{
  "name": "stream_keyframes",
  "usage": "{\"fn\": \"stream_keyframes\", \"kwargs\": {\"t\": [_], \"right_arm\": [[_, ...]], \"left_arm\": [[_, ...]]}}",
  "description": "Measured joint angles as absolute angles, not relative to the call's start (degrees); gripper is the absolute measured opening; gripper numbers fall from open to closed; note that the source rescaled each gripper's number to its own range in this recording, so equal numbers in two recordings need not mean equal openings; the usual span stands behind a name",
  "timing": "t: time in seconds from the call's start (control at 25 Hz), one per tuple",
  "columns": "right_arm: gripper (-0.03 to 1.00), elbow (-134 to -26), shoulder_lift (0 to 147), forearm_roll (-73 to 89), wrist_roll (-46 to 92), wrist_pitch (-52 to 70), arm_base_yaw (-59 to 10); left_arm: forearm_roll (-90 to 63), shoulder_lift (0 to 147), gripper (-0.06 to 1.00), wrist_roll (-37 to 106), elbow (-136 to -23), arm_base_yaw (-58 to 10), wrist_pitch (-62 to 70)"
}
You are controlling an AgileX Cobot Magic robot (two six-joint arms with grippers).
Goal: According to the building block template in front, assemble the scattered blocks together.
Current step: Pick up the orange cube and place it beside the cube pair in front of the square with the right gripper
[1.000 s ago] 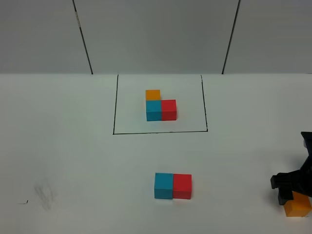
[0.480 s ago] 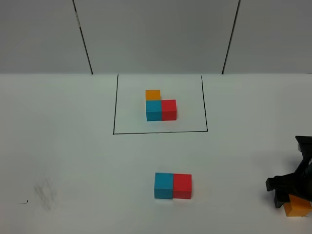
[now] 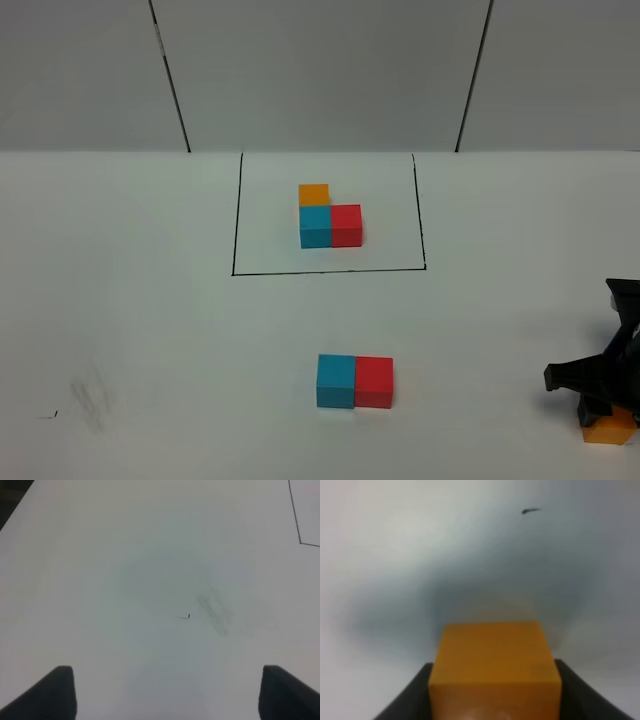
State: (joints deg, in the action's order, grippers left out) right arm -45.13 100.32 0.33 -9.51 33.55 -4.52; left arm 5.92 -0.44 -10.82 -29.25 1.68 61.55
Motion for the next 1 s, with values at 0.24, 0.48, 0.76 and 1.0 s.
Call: {"fn": "stream_keyframes", "kwargs": {"t": [0.24, 0.48, 0.76, 1.0], "right_arm": [[0.0, -45.13, 100.32, 0.47, -9.01, 33.6, -4.52], [0.0, -45.13, 100.32, 0.47, -8.24, 34.4, -4.52], [0.0, -47.54, 96.5, 4.09, -8.24, 37.58, -4.52], [0.0, -61.06, 90.92, 6.44, -8.94, 44.12, -9.93]], "left_arm": [[5.92, -0.44, 0.82, -10.82, -29.25, 1.68, 61.55], [5.92, -0.44, 0.82, -10.82, -29.25, 1.68, 61.55], [5.92, -0.44, 0.82, -10.82, -29.25, 1.68, 61.55], [5.92, -0.44, 0.82, -10.82, -29.25, 1.68, 61.55]]}}
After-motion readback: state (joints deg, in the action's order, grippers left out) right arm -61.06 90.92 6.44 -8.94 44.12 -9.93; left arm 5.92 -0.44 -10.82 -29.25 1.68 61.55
